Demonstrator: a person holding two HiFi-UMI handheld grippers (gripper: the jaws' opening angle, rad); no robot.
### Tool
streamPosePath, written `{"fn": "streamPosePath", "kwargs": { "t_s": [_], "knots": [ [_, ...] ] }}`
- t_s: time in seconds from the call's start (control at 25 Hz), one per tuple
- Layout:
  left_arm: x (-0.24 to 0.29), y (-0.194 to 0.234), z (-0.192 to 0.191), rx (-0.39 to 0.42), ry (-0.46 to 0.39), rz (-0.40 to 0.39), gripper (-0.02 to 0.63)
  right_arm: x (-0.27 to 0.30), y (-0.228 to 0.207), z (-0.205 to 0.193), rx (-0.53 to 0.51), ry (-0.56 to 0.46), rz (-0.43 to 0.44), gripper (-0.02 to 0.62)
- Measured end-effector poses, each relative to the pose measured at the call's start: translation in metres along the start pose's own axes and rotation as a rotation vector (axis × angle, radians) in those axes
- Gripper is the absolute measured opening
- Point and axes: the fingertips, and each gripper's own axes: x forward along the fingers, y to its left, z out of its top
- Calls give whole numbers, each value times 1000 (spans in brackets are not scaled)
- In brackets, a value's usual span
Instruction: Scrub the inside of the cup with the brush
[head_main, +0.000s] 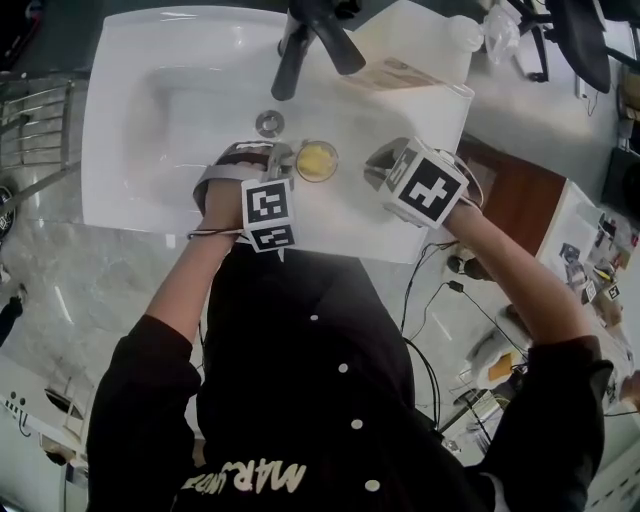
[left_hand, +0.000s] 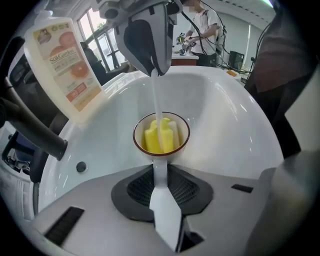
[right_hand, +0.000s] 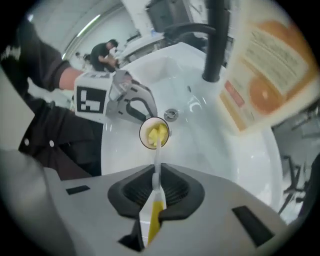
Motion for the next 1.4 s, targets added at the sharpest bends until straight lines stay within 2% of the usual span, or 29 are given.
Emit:
{"fn": "streamPosePath", "kwargs": {
  "t_s": [0.12,0.28,0.32,0.36,0.4,0.48,0.68,0.96,1.16,1.28,1.4],
  "knots": [
    [-1,-1,2,46,26,33,89,2,5,-8,302,-91,118,51],
    [-2,-1,6,91,49,56,89,1,16,-12,887,-250,374,52],
    [-2,-1,6,104,53,61,89,1,19,-12,986,-283,417,52],
    [-3,-1,7,115,56,66,89,1,22,-12,1026,-304,430,52],
    [-3,0,7,121,57,68,89,1,23,-13,1020,-315,422,52],
    [-2,0,7,117,57,64,89,2,22,-15,936,-314,371,51],
    [-1,0,4,63,46,26,89,-4,18,-15,578,-249,153,48],
    [2,0,0,52,51,1,89,-21,27,-17,348,-239,5,46],
    [4,0,-5,45,50,-27,89,-40,28,-16,99,-227,-124,46],
    [4,1,-4,46,45,-43,89,-49,22,-12,-185,-158,-264,46],
    [4,1,-4,33,46,-68,89,-56,15,-1,-598,-37,-448,46]
  ]
}}
